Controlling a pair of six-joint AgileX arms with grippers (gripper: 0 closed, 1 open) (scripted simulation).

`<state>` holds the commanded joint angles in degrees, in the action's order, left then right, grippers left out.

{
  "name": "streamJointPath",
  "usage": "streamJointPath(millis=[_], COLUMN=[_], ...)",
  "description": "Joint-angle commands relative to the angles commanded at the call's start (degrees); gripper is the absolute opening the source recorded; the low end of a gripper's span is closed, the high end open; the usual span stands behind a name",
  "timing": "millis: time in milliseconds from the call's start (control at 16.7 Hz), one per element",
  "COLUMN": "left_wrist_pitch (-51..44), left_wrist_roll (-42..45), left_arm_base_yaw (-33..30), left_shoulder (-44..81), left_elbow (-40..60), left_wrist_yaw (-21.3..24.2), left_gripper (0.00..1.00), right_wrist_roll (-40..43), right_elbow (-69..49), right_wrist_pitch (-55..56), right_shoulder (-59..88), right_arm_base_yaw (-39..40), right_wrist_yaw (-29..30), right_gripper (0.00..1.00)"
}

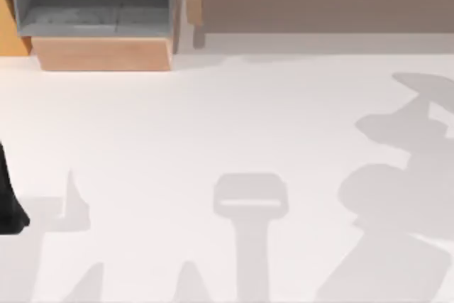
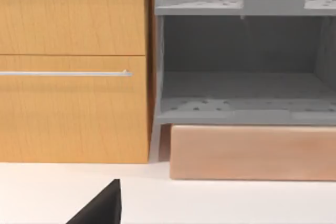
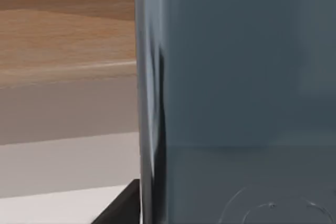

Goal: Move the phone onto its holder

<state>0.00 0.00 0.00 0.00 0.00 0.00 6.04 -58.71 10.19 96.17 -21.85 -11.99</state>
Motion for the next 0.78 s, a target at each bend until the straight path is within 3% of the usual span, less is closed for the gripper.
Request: streamJointPath(millis=[720, 780], left_wrist_pitch=[0.0, 0.0], left_wrist_roll=[0.0, 0.0], left_arm_base_yaw=[0.0, 0.0], left_shoulder=[0.0, 0.0], left_elbow=[0.0, 0.0], left_wrist_yaw=[0.0, 0.0], left_gripper=[1.0, 1.0], right_wrist_roll=[0.0, 0.0], right_elbow=[0.0, 0.0], right_wrist_pitch=[0.0, 0.0], right_shoulder=[0.0, 0.0], right_arm_base_yaw=[0.0, 0.0], right_wrist_yaw=[0.0, 0.0], right_gripper=[0.98, 1.0])
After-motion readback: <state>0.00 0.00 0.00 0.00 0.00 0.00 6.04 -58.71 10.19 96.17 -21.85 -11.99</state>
